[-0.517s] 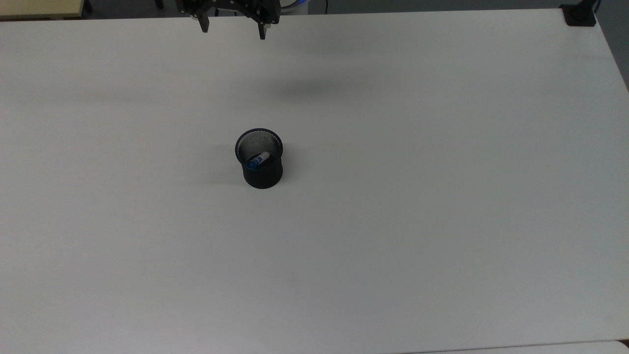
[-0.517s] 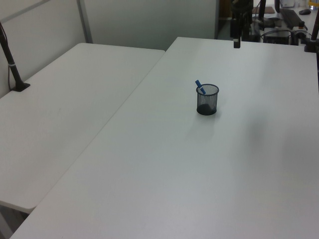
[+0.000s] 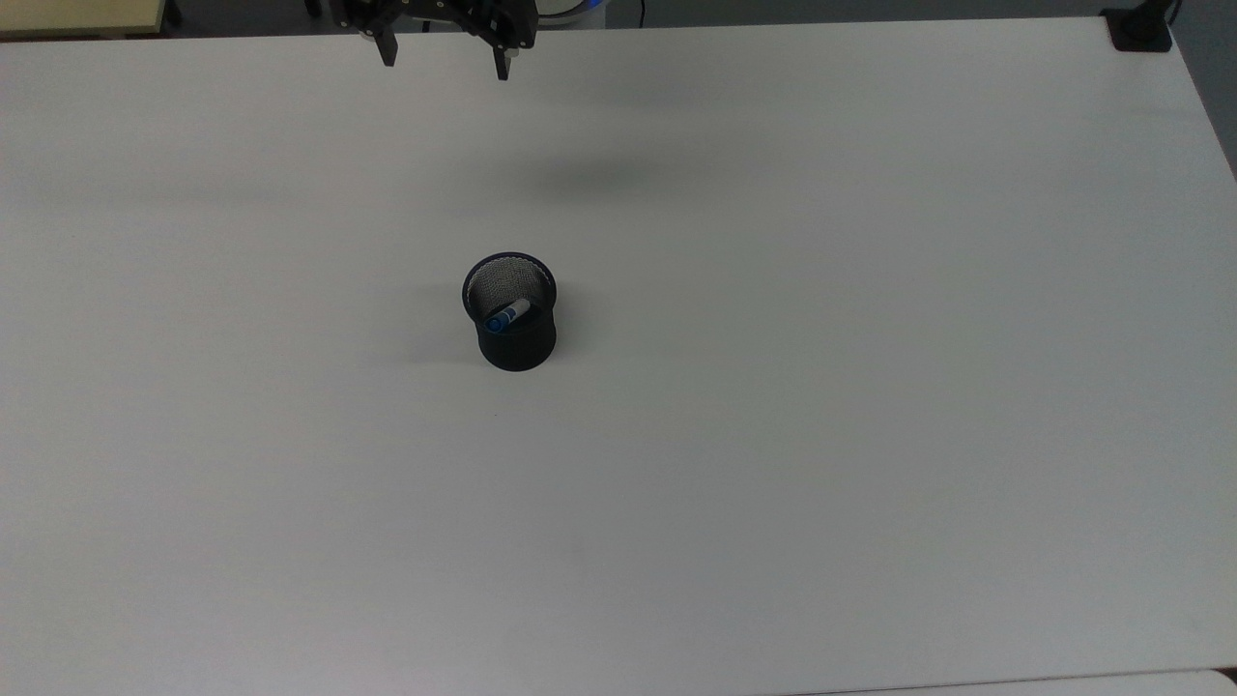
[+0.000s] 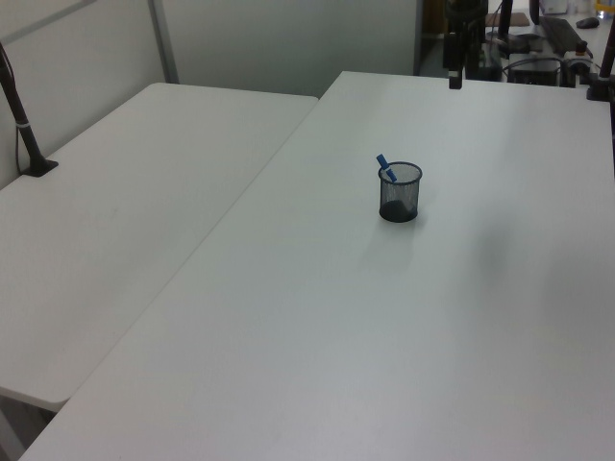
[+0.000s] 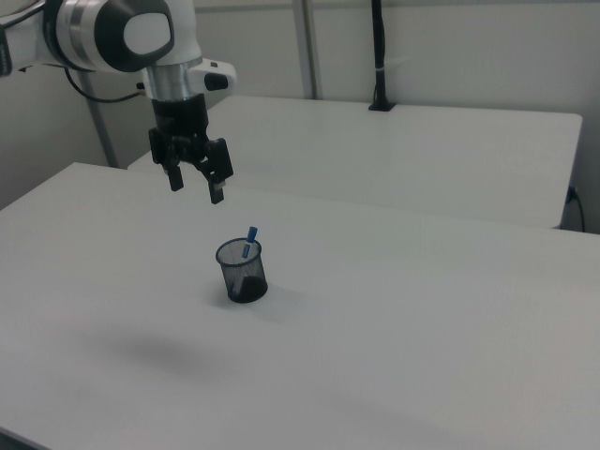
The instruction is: Remove the marker
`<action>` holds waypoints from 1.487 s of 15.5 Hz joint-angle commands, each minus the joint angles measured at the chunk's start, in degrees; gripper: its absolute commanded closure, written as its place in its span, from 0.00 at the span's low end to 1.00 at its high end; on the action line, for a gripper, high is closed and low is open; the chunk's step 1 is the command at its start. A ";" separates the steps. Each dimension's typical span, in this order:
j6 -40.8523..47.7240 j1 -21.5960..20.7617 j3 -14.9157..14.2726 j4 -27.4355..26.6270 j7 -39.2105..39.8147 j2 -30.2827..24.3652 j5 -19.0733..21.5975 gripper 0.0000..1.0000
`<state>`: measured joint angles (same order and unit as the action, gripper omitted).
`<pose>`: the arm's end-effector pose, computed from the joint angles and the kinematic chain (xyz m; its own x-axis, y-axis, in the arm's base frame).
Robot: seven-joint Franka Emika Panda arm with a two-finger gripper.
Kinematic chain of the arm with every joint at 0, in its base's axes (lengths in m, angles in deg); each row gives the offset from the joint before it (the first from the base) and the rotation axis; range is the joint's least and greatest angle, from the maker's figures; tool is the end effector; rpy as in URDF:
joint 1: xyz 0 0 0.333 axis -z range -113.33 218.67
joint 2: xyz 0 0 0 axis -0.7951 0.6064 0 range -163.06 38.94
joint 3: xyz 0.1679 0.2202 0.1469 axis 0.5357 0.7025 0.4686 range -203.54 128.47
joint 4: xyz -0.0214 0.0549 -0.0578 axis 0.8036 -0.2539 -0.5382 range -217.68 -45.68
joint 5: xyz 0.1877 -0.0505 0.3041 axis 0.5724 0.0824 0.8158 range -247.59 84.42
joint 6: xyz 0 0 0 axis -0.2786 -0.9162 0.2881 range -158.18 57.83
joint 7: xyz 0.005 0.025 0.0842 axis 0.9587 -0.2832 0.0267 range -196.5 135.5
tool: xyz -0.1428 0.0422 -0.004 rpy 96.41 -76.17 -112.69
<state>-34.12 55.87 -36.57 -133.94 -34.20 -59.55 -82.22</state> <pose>0.5305 -0.0225 0.5411 0.9925 -0.1033 -0.0658 -0.1025 -0.9946 0.0147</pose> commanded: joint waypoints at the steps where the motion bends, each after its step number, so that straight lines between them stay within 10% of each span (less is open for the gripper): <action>1: -0.46 0.58 0.53 0.94 3.33 0.39 0.91 0.00; 15: -1.08 -0.21 1.06 0.76 7.30 1.71 0.99 0.05; 23: -17.06 -1.18 0.71 0.94 6.86 7.33 1.08 0.10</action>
<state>-45.87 55.11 -35.53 -133.90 -28.03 -54.24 -82.13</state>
